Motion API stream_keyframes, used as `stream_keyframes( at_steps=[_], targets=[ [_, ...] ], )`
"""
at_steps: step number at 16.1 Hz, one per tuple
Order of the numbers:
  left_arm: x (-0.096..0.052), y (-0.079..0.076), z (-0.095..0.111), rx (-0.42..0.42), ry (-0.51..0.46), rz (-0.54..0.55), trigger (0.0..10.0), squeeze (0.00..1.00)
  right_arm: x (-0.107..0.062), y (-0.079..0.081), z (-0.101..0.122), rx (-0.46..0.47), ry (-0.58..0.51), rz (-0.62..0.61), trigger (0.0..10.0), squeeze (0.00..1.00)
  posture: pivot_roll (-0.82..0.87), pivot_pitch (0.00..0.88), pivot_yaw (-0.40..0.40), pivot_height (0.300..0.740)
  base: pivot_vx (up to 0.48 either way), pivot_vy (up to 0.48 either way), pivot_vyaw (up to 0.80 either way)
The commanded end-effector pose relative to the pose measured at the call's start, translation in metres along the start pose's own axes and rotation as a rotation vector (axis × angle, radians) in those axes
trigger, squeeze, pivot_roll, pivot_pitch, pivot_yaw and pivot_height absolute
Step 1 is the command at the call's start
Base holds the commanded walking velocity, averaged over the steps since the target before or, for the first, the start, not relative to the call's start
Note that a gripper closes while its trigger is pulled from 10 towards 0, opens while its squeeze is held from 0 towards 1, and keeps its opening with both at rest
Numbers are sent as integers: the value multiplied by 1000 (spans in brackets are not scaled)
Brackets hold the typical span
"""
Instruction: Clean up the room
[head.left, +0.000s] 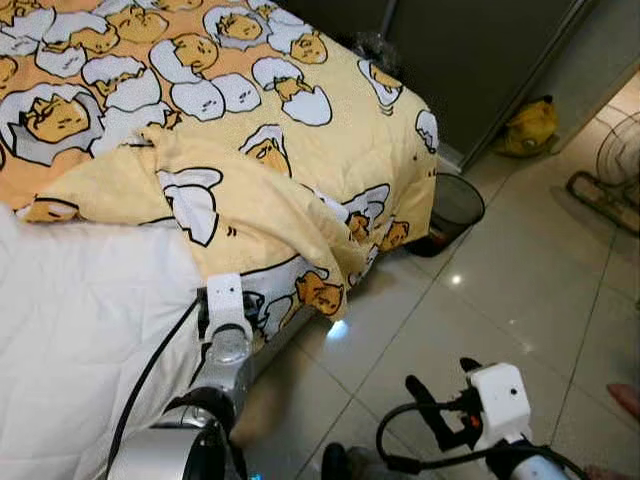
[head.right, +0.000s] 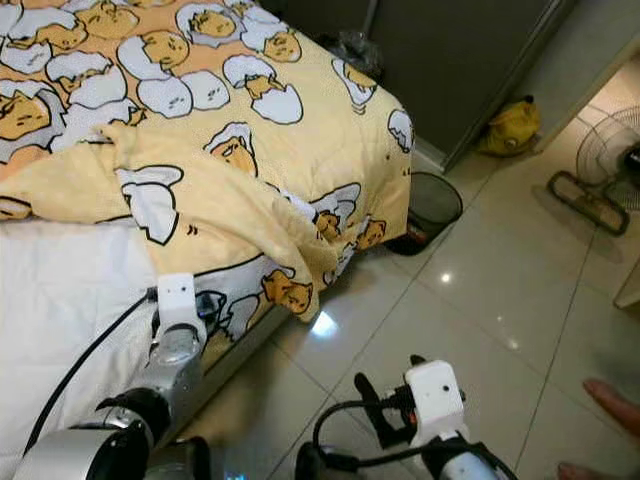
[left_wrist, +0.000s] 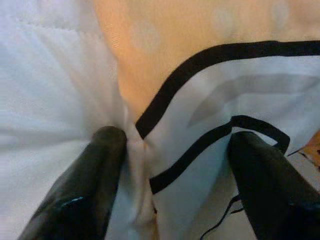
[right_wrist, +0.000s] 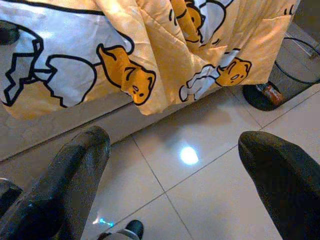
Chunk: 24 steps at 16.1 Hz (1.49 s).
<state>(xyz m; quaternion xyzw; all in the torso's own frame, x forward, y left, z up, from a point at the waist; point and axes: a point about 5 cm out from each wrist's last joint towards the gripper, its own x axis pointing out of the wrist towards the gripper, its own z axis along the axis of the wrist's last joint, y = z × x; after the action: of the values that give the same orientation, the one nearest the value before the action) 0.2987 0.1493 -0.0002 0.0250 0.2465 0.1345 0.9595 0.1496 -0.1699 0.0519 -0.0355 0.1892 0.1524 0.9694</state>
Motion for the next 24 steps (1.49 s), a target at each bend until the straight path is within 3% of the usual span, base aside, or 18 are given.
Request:
stream_keyframes(
  at_steps=[1, 11, 15, 22, 24],
  targets=[
    [-5, -9, -14, 31, 69, -54, 0, 0, -1, -3, -4, 2, 25, -17, 10000, 0, -185, 168, -143, 740, 0, 0, 0],
    [-8, -15, -19, 119, 67, -141, 0, 0, 19, -4, -3, 4, 6, -22, 10000, 0, -141, 108, -115, 740, 0, 0, 0],
    [-18, -29, -34, 141, 90, -253, 0, 0, 33, -4, -1, 7, -12, -23, 10000, 0, -109, 75, -91, 740, 0, 0, 0],
    [-23, -41, -31, 78, 50, -445, 0, 0, 44, -5, 0, 3, -31, -17, 10000, 0, -97, 49, -84, 740, 0, 0, 0],
    [-25, -42, -33, 167, 20, -480, 0, 0, 47, -6, 0, -2, -30, -13, 10000, 0, -91, 29, -81, 740, 0, 0, 0]
  ],
)
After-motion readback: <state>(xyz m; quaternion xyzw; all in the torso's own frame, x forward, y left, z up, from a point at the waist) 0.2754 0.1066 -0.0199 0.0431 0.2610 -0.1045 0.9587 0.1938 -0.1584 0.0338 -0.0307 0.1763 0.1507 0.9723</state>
